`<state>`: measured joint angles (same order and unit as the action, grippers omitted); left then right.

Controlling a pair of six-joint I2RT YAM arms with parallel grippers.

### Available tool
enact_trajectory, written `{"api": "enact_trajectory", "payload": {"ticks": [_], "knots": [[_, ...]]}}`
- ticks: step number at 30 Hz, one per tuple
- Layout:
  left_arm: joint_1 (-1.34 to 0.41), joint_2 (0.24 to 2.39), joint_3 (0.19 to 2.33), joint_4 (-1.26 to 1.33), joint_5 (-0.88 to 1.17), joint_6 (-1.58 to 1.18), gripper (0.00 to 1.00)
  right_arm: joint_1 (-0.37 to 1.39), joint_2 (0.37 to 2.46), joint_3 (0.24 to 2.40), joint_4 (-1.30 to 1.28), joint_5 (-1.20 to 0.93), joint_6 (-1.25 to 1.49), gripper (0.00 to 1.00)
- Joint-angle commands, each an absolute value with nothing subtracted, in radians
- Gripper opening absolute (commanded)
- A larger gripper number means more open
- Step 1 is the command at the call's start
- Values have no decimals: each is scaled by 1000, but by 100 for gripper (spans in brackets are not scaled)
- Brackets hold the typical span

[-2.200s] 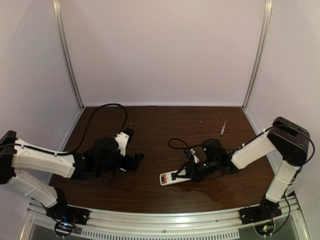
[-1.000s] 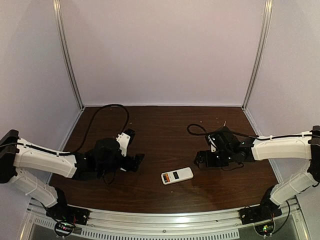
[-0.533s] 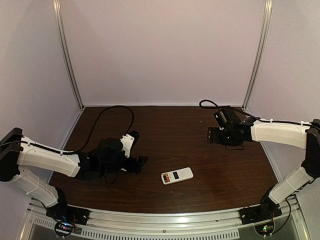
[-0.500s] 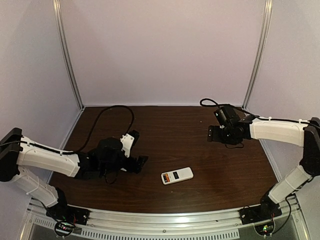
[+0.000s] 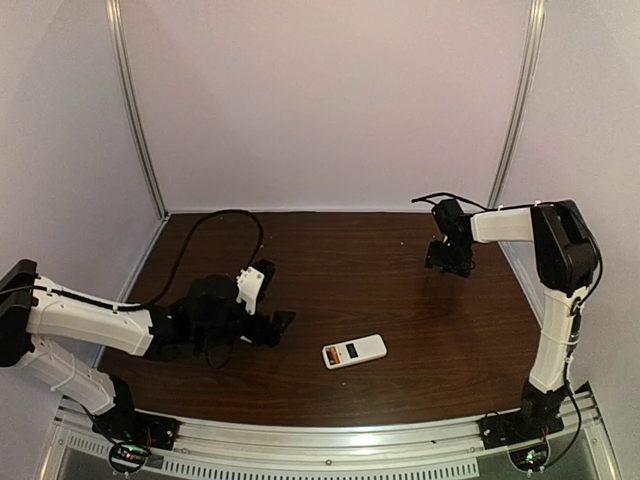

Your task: Unload the batteries from the remote control

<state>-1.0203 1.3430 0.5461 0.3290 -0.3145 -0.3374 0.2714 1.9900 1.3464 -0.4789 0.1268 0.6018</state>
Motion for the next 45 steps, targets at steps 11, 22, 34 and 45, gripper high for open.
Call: {"api": "enact_trajectory", "payload": {"ticks": [11,22,34,45], "knots": [[-1021,1416,570,439,-328,-297,86,236,2136,1491,-535,147,595,59],[-1022,1434,565,507,-363,-302,83,235,2161,1491,-538,172,597,37],[-1020,1312,474,529,-485,-271,83,235,2139,1442,-508,150,586,3],[-1018,1265,421,563,-521,-268,83,300,1852,1269,-463,99,532,0]]}}
